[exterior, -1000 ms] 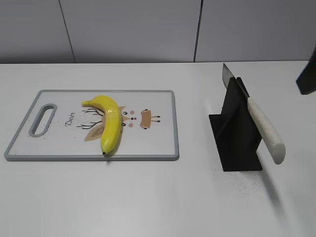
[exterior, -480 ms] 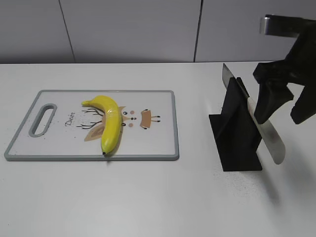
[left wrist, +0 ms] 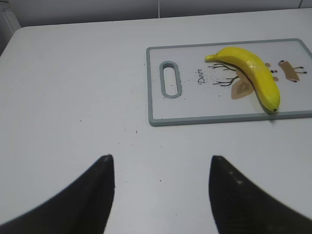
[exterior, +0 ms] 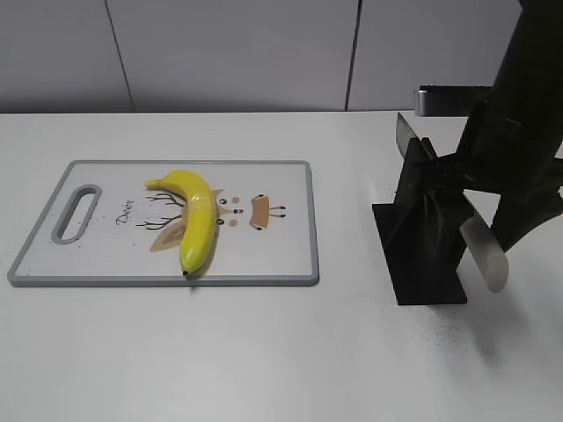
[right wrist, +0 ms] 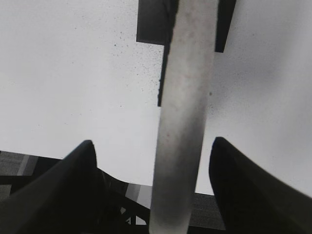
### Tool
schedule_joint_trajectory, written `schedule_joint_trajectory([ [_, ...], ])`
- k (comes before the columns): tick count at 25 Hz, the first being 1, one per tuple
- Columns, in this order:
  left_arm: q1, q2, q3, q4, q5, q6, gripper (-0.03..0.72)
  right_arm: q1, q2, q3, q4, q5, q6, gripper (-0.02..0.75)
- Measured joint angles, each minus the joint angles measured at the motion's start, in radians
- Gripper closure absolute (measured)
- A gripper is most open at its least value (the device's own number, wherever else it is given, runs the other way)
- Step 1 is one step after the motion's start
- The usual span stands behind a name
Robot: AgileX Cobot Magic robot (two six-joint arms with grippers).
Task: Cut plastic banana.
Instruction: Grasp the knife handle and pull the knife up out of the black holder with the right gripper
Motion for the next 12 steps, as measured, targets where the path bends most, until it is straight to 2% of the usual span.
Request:
schedule_joint_trajectory([
  [5, 0.0, 0.0, 0.0, 0.0, 0.0, 0.0, 0.113, 0.011, 0.003, 0.0, -0.081, 0.0, 0.067, 0.2],
  [12, 0.0, 0.0, 0.0, 0.0, 0.0, 0.0, 0.113, 0.012, 0.005, 0.035, -0.085, -0.015, 0.074, 0.233],
])
